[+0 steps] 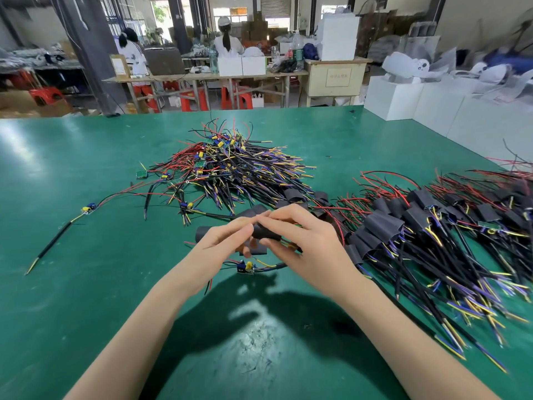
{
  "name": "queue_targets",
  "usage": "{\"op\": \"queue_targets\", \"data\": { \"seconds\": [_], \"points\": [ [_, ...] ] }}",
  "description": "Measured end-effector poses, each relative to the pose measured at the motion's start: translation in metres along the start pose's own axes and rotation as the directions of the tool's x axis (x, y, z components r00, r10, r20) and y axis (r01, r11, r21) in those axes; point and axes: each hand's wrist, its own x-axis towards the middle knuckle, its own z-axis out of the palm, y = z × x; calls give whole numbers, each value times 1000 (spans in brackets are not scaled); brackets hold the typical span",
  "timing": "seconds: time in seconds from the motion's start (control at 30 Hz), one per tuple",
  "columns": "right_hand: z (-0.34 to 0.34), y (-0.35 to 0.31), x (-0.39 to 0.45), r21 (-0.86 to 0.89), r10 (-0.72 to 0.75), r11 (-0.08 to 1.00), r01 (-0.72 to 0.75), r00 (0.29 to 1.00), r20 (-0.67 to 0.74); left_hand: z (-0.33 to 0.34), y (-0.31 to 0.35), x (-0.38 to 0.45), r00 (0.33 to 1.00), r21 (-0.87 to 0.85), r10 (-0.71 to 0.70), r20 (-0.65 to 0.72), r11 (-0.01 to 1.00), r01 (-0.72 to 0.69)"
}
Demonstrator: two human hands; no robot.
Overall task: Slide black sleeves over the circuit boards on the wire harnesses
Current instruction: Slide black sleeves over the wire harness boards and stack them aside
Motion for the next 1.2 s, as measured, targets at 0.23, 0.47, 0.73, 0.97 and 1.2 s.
{"op": "queue_targets", "data": {
  "seconds": [0.23,0.47,0.73,0.97,1.2],
  "points": [
    [-9,0,0,-27,47,999,-45,996,82,7,7,-8,999,184,-5,44,983,-3],
    [-49,12,7,-107,103,989,-97,994,44,3,-5,4,1000,404,-1,-30,915,13],
    [-118,60,-20,-660,615,534,-529,778,-126,-34,-17,7,923,588,168,-347,805,75],
    [-75,40,-10,-516,437,717,-469,879,-191,-51,-37,5,947,857,202,-250,500,120],
    [13,21,-17,-304,287,938,-167,867,407,-49,-41,5,989,900,103,-110,433,55]
  ]
}}
